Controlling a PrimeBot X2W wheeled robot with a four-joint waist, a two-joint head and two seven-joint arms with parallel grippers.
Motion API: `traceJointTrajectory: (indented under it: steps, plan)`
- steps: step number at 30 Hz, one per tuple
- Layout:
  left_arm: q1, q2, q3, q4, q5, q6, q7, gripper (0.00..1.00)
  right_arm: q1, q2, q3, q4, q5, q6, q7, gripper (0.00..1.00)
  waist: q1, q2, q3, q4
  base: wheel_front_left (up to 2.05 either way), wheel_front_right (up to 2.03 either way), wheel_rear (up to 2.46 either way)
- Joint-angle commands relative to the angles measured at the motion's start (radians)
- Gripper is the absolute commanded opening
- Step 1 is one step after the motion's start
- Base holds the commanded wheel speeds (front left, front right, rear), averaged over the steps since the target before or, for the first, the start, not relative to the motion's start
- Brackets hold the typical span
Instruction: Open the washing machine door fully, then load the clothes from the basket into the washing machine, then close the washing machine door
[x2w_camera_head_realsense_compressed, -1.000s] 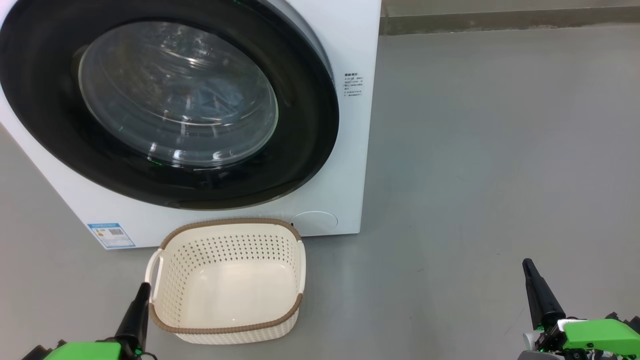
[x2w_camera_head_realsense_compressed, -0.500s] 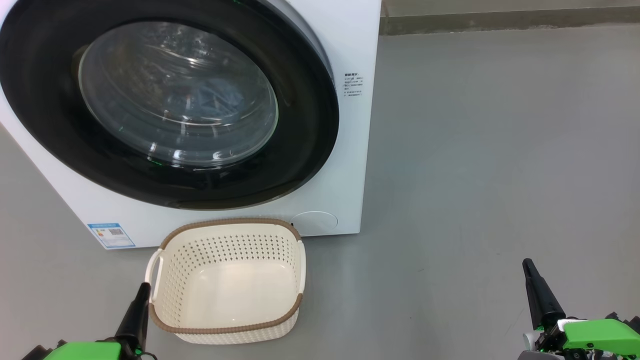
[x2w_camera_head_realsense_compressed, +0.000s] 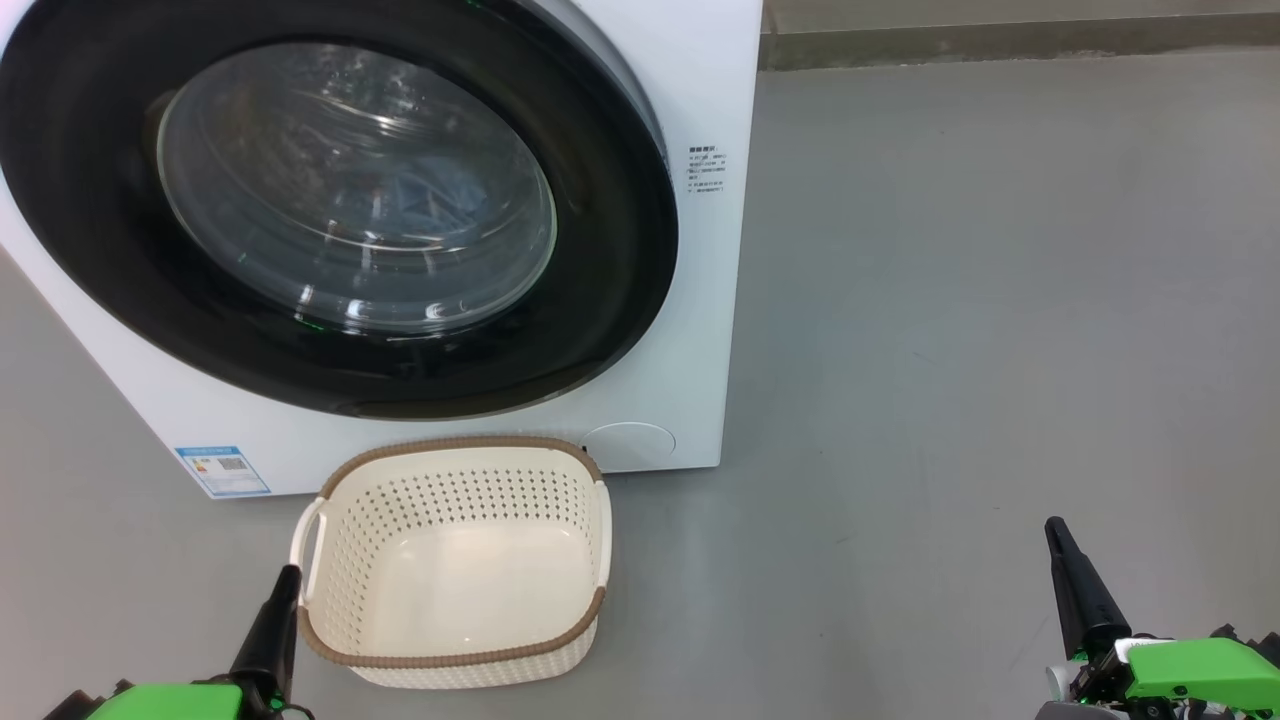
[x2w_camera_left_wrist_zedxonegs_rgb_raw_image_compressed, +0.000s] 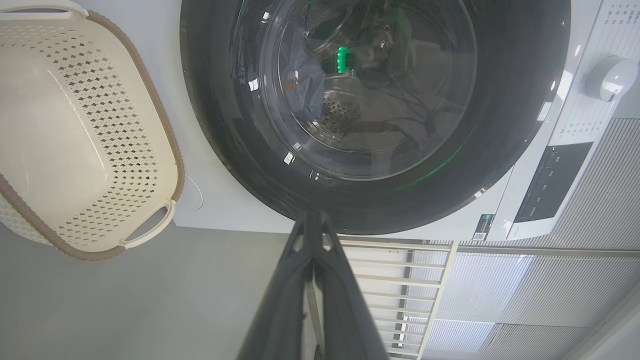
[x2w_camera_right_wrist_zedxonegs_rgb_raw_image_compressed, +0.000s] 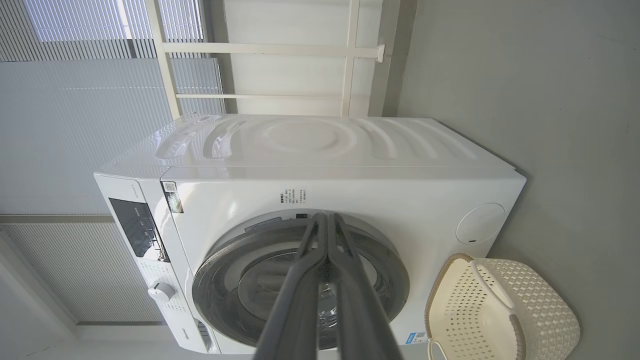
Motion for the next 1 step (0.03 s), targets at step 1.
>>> traceJointTrajectory:
  steps: [1]
  plan:
    - [-0.042,0.012,0.036,-0.029,-0.008,-0.003,0.007,0.0,-0.046,-0.003,0.021,-0.03,0.003,0.002,0.008,0.0,0.0,-0.0001,0.0,0.0,0.0,0.0,0.0]
